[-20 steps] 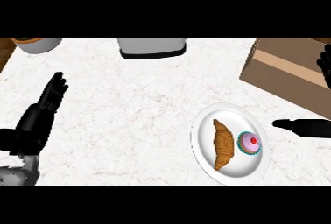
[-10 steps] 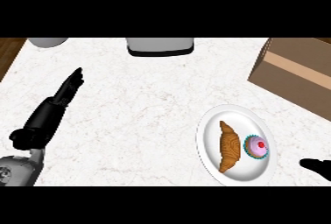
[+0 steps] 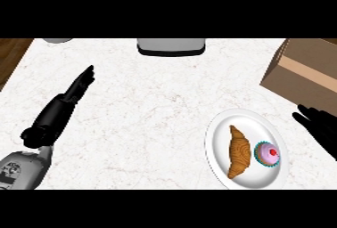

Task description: Pick the croissant from the plate and place it in the cardboard box

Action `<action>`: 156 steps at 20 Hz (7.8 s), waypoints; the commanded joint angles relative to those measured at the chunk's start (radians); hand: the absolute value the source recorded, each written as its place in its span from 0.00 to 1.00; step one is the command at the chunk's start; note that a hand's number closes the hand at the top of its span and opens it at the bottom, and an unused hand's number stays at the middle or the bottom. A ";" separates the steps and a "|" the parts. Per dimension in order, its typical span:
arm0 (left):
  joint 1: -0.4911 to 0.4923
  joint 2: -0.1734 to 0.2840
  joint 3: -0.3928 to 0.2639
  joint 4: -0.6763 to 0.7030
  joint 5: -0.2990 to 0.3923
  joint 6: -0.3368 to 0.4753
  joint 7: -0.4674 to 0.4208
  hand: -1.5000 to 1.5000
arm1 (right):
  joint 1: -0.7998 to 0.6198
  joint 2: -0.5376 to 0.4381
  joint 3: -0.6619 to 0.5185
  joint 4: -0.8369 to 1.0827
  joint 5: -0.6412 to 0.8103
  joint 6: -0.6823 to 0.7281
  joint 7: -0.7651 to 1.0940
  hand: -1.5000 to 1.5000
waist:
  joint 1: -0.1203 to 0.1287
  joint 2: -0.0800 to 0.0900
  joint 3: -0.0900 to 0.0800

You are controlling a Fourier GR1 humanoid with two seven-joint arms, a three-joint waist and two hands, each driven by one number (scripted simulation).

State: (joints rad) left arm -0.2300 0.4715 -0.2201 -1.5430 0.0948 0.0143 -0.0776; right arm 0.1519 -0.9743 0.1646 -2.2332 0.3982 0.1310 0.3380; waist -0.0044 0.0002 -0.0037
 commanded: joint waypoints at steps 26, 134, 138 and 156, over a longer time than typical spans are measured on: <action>0.022 -0.104 0.031 -0.031 -0.075 -0.048 0.031 0.50 | -0.432 0.526 0.512 0.206 0.327 0.425 0.742 0.00 | 0.011 -0.002 0.003; -0.081 -0.262 0.223 0.027 -0.254 -0.251 0.038 0.50 | -1.013 0.038 -0.268 1.858 0.501 0.296 -0.882 0.00 | 0.062 0.024 0.007; -0.032 -0.241 0.237 0.010 -0.231 -0.283 0.010 0.50 | -1.035 0.029 -0.272 1.902 0.493 0.317 -1.054 0.00 | 0.057 0.019 0.007; -0.020 -0.252 0.231 -0.021 -0.242 -0.269 0.018 0.50 | -1.087 -0.031 -0.874 2.176 -0.108 0.434 -0.856 0.00 | 0.062 0.033 0.013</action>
